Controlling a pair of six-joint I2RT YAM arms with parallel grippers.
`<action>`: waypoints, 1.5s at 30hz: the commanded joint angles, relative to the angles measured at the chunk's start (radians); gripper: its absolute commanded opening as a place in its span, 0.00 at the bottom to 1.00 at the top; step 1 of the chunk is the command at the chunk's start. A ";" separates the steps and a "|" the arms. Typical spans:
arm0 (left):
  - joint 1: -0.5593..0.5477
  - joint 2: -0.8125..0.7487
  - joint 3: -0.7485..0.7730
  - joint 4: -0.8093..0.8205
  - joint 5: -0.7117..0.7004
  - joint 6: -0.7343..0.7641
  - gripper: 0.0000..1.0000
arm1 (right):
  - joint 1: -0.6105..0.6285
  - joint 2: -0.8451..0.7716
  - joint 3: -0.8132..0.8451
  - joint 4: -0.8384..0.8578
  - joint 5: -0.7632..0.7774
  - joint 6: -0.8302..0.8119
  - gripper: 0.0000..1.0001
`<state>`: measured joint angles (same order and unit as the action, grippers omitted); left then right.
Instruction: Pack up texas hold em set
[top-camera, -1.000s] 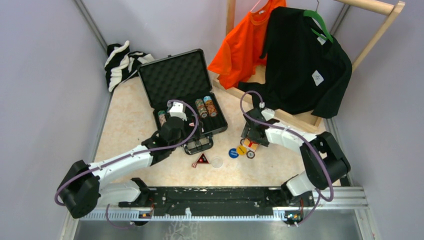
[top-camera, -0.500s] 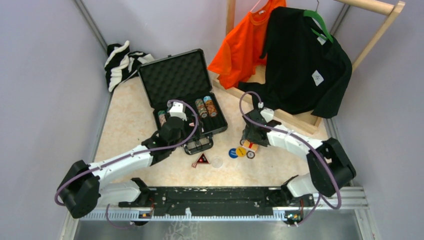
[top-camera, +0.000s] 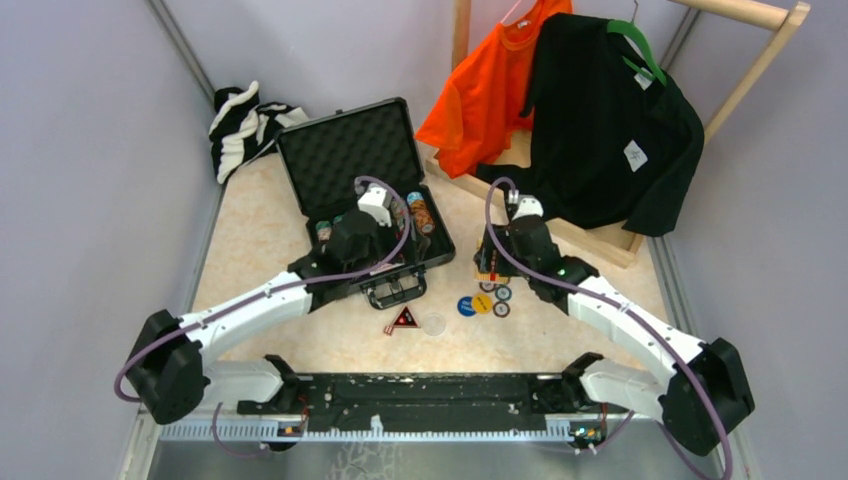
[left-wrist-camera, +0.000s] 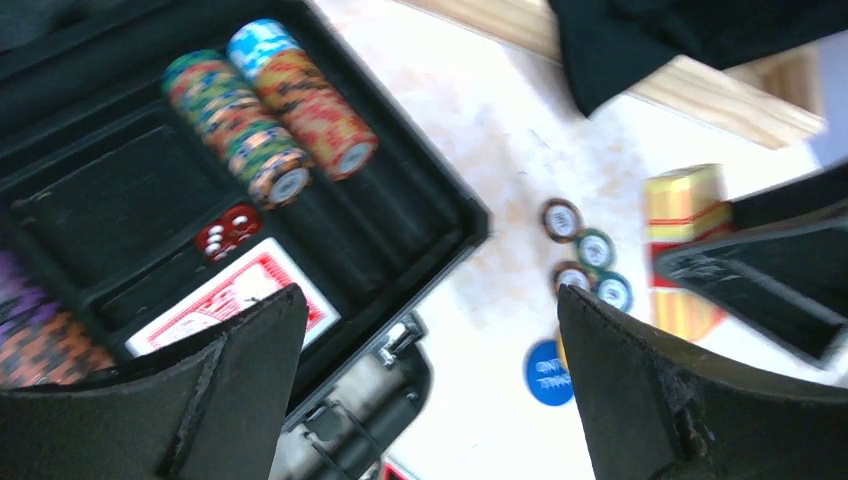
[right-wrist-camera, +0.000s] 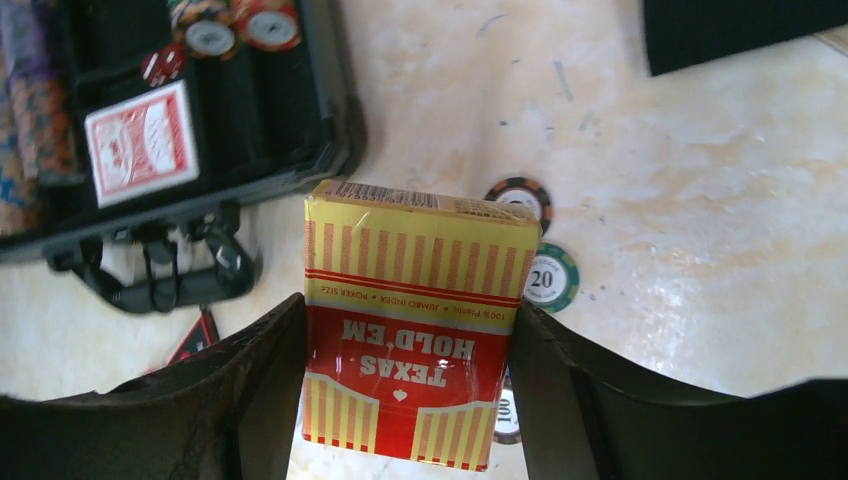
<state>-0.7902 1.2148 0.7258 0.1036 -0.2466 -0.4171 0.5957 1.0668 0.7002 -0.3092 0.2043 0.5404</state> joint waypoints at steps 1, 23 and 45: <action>0.001 0.062 0.163 -0.146 0.273 -0.002 1.00 | 0.014 -0.036 -0.012 0.147 -0.201 -0.194 0.00; 0.012 0.354 0.563 -0.569 0.906 0.016 0.80 | 0.092 -0.199 0.021 0.156 -0.473 -0.429 0.00; 0.065 0.364 0.504 -0.409 0.890 -0.091 0.00 | 0.101 -0.205 0.016 0.137 -0.571 -0.443 0.24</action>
<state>-0.7563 1.5986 1.2640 -0.4088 0.6632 -0.5095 0.6846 0.8753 0.6575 -0.2333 -0.2962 0.0967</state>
